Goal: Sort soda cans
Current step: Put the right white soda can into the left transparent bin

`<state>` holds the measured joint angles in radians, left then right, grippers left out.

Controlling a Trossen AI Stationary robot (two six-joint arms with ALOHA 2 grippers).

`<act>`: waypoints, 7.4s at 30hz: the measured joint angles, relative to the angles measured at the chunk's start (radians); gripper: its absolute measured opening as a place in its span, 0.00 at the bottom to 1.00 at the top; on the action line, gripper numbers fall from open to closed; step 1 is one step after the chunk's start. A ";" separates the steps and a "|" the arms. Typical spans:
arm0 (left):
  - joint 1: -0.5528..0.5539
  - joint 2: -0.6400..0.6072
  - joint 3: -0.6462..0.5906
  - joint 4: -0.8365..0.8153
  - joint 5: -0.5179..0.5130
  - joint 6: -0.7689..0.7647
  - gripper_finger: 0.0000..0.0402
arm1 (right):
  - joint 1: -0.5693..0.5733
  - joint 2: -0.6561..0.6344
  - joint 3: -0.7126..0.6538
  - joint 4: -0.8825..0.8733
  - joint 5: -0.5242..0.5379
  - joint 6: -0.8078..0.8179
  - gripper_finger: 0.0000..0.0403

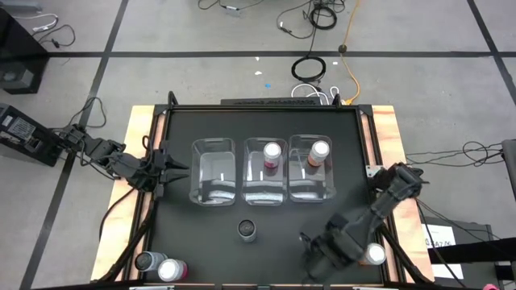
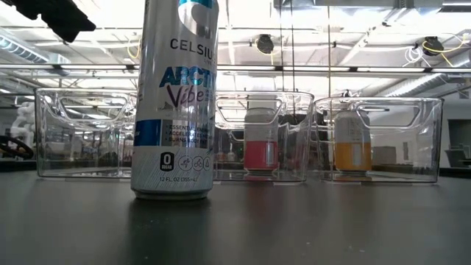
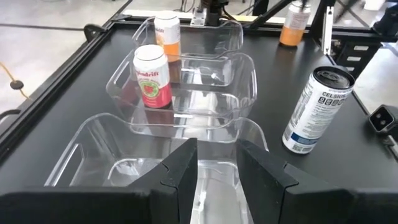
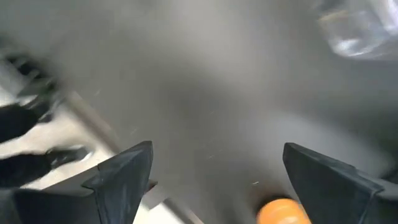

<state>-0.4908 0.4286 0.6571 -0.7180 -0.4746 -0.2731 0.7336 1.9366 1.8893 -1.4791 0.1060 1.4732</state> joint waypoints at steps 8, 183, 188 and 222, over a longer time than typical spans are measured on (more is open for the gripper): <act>0.000 0.000 0.000 -0.002 -0.015 -0.062 0.30 | 0.097 -0.001 -0.001 -0.066 -0.004 0.095 0.87; -0.078 1.231 0.540 0.320 0.133 -0.374 0.98 | 0.113 -0.634 -0.997 0.825 0.360 -0.117 0.78; -0.078 1.242 0.540 0.325 0.128 -0.374 0.98 | 0.113 -0.634 -0.997 0.825 0.360 -0.117 0.78; -0.061 1.287 0.546 0.365 0.109 -0.373 0.69 | 0.113 -0.634 -0.997 0.819 0.364 -0.109 0.78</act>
<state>-0.5518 1.7153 1.2028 -0.3535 -0.3657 -0.6456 0.8463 1.3025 0.8921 -0.6605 0.4702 1.3647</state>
